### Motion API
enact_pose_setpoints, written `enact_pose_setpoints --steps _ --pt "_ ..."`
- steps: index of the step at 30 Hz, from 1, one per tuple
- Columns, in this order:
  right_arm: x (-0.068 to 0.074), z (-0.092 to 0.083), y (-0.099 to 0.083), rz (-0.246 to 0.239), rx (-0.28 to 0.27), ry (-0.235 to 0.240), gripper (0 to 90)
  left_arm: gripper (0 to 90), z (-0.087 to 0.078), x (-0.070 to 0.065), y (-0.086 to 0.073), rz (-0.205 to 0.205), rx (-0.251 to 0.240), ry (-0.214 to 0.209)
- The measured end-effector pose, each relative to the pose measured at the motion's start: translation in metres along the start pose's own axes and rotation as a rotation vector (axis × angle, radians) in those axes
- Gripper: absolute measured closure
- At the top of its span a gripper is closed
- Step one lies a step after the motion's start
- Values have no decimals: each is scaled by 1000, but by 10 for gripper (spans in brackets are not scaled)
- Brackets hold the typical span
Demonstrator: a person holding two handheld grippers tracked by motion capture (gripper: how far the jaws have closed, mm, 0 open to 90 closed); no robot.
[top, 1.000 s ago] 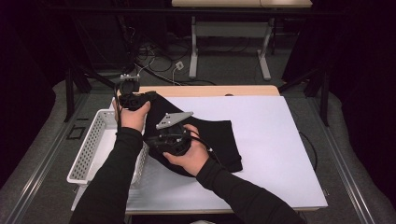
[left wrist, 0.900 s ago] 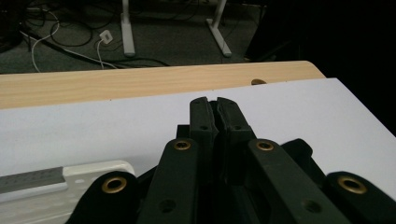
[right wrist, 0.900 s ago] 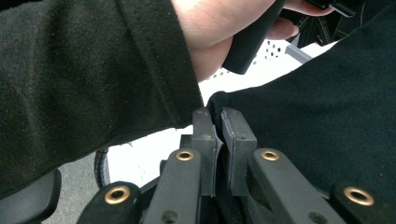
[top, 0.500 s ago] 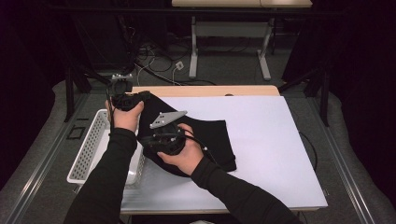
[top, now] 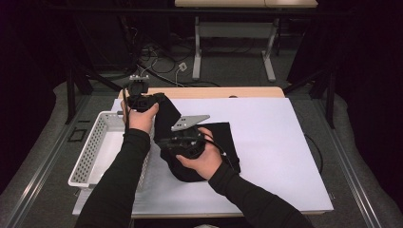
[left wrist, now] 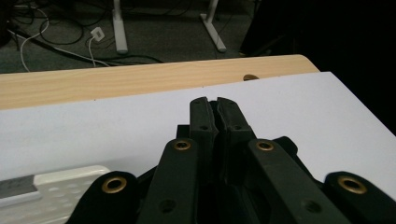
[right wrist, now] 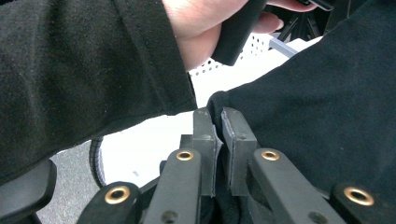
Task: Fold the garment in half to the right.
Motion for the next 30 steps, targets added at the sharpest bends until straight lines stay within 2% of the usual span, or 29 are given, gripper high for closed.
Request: enact_pose_setpoints --steps 13,23,30 --pt "-22 -28 -14 24 -27 -31 853 859 23 -30 9 35 15 -31" --pt "-42 -50 -26 61 -45 -57 853 859 42 -48 12 41 28 -47" --pt "-51 -62 -33 74 -54 -68 853 859 54 -62 14 51 34 -65"
Point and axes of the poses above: each handheld gripper's, and its own axes: z roughly forward along the jaws, y roughly out of its top, x roughly to its left, the point moved 7 cm from there along z, roughly forward along the jaws, and after that the axes turned 15 degrees about z, right-handed, at the moved point
